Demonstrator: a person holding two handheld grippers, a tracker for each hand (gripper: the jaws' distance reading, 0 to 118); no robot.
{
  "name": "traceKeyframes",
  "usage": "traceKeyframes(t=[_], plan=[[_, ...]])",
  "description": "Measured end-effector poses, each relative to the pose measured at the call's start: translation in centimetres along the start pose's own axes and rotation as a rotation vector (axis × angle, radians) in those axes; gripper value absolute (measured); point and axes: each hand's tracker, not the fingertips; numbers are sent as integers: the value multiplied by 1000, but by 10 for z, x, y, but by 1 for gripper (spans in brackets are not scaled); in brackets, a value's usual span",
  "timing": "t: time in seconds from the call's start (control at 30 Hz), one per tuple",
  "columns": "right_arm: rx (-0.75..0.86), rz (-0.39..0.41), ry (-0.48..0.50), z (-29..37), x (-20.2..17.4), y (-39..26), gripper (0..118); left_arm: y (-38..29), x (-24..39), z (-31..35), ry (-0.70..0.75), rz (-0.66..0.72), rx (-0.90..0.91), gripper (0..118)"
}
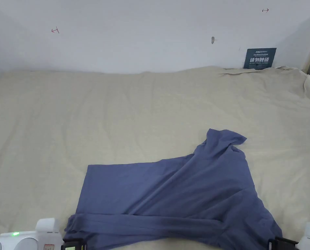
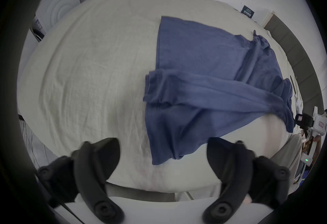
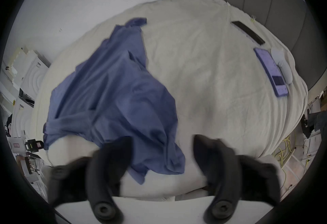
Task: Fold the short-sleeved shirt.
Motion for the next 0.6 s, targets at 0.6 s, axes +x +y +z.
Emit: traceKeyframes(t=[0.6], plan=[[740,143,65,147,-97,57,97,40,76,145,-18,24,786,88]])
